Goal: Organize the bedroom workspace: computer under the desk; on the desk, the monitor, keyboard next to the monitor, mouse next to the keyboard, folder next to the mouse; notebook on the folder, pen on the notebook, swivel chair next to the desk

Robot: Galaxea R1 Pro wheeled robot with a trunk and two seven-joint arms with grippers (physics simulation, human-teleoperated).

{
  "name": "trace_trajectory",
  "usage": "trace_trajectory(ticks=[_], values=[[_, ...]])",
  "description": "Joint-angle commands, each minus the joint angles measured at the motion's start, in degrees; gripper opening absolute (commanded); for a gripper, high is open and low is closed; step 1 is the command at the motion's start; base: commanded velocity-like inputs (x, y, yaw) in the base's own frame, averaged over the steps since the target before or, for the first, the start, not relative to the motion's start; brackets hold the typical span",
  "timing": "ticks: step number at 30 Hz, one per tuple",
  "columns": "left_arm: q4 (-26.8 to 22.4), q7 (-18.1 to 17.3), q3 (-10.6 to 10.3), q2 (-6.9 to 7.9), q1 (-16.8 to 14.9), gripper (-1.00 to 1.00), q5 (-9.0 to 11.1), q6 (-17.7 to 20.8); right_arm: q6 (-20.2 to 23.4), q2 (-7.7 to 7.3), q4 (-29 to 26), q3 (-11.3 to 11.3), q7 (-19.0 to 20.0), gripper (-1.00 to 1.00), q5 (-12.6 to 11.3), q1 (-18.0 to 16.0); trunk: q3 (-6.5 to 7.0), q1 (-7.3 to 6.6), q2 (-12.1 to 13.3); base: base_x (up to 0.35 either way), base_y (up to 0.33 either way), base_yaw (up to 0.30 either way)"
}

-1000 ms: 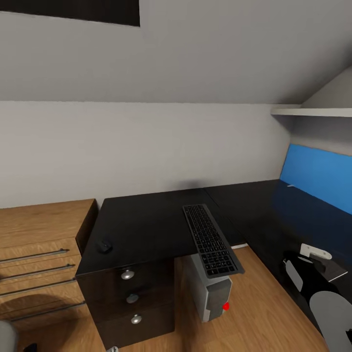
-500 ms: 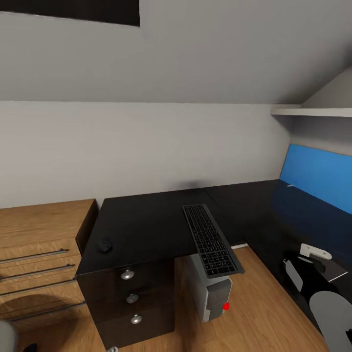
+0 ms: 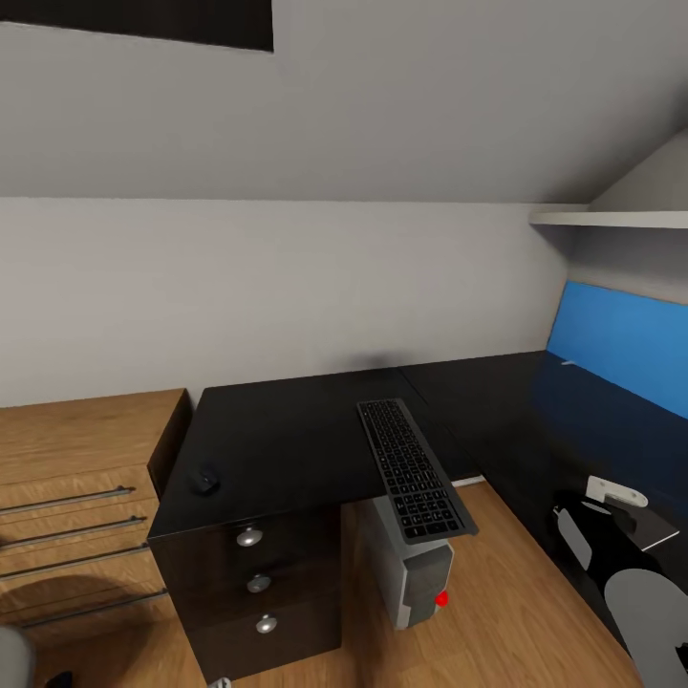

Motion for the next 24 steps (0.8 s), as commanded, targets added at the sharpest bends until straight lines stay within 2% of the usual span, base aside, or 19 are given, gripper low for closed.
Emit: trace_trajectory(ticks=[1,7,24], values=[[-0.1,0.1,-0.1,0.03,0.0,1.00,0.3,-0.3,0.7,0.00,0.2,0.0,-0.1,1.00,-0.9,0.0,-0.06,0.00,0.0,0.000,0.000,0.000],[0.0,-0.1,-0.1,0.03,0.0,1.00,0.3,-0.3,0.7,0.08,0.2,0.2,0.0,1.00,-0.9,0.0,-0.06,0.00,0.0,-0.138,0.034,0.000],[0.2,-0.1,-0.1,0.03,0.0,1.00,0.3,-0.3,0.7,0.09,0.3,0.3,0.0,1.00,-0.9,0.0,-0.06,0.00,0.0,-0.047,0.027,0.000]])
